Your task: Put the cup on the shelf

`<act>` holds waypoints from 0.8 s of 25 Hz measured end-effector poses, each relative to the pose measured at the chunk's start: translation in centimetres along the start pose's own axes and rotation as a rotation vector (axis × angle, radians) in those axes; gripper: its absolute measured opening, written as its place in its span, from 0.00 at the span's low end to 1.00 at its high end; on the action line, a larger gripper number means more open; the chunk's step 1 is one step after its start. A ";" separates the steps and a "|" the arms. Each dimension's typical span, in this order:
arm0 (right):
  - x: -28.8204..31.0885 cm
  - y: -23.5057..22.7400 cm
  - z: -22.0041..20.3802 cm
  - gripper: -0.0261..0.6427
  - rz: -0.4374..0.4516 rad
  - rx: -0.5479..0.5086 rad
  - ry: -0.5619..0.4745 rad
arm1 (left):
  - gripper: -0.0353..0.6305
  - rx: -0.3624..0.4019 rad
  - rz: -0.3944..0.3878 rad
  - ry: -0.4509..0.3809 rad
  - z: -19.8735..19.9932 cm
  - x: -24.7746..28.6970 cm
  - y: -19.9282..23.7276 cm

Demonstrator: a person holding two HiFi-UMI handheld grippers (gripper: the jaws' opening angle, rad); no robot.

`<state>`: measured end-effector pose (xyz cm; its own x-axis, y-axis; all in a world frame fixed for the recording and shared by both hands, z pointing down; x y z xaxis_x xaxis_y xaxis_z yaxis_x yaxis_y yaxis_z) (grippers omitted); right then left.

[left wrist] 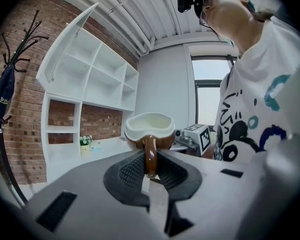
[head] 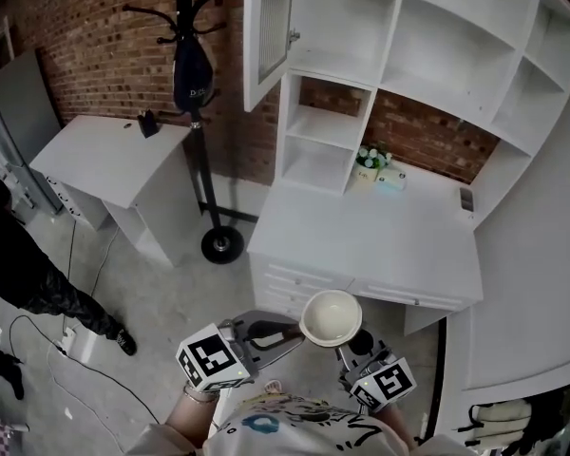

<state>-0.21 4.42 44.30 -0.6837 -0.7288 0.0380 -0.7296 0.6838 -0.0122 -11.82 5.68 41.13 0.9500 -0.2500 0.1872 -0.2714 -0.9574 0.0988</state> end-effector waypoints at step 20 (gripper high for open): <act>7.5 -13.4 1.3 0.08 0.007 -0.077 -0.018 | 0.14 0.000 0.044 -0.035 3.0 7.8 12.3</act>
<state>4.45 -10.23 43.44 -0.6892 -0.7242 0.0205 -0.7220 0.6889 0.0643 -7.23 -8.46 40.84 0.9419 -0.2972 0.1568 -0.3134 -0.9453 0.0909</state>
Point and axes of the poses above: the fingertips, and each gripper's own axes: x forward along the fingers, y to its left, z out of its top, the point moved 4 cm from there along -x, backward along the fingers
